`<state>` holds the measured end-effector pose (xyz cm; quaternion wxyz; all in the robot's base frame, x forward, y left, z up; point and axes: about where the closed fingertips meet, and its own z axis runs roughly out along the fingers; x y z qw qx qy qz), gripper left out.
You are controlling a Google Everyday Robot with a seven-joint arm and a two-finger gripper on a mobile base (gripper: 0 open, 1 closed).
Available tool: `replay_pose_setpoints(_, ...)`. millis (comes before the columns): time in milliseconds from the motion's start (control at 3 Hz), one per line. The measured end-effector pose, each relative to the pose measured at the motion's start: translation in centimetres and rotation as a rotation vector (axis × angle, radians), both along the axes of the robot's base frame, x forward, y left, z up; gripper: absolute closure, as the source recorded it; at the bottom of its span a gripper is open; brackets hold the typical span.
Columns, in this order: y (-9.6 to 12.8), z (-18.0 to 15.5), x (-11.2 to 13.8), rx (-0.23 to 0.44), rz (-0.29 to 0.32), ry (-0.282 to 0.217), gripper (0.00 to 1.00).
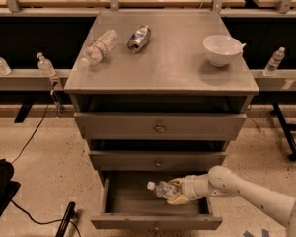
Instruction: Place blue plastic bottle into bottom drawer
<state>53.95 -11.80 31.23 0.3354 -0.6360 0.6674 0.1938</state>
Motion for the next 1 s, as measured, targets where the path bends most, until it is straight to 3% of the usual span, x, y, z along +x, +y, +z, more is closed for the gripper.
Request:
replay_pose_setpoints(333,0.4,-4.9,1.0,-0.064,0.029,0.044,1.0)
replay_pose_setpoints(667,0.4,-4.9,1.0,-0.064,0.029,0.044,1.0)
replay_pose_setpoints(1000,-0.3,-7.6,2.4,-0.024,-0.026,0.013,1.0)
